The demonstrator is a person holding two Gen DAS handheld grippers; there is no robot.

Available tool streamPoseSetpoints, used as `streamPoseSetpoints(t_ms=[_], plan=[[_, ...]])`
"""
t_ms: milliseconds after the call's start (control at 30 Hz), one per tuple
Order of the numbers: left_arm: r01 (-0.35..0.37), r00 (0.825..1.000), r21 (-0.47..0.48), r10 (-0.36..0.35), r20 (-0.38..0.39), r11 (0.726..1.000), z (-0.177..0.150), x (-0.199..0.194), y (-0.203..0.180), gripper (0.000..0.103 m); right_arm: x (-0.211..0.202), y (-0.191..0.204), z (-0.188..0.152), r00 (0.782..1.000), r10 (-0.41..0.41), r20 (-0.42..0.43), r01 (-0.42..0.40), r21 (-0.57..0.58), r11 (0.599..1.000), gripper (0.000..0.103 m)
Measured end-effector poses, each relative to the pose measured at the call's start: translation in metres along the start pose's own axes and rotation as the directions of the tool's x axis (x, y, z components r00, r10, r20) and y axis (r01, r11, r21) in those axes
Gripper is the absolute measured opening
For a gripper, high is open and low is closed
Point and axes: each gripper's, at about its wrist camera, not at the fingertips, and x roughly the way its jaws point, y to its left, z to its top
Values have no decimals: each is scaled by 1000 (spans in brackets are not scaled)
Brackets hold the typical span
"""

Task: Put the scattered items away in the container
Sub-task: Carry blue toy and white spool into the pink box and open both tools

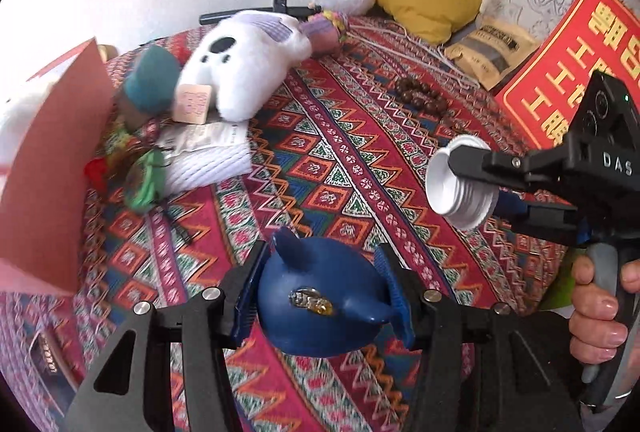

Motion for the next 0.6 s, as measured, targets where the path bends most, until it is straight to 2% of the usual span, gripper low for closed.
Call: streamPoseSetpoints(t_ms=[300,467,600], plan=[[6,998,-84,-1,59,996,-20,-54,27,51,-6,47,-31,999,3,-46,-7,-100,995,42],[-2,993,-128,18,118,992,-20,-98,57,51,12,96,-40,995,14,-101,-33,-191,981,42],[-55,981,-157,83,176,986,-11,-136,95,51,38,148,-40,989,35,-140,-73,-276,958,42]])
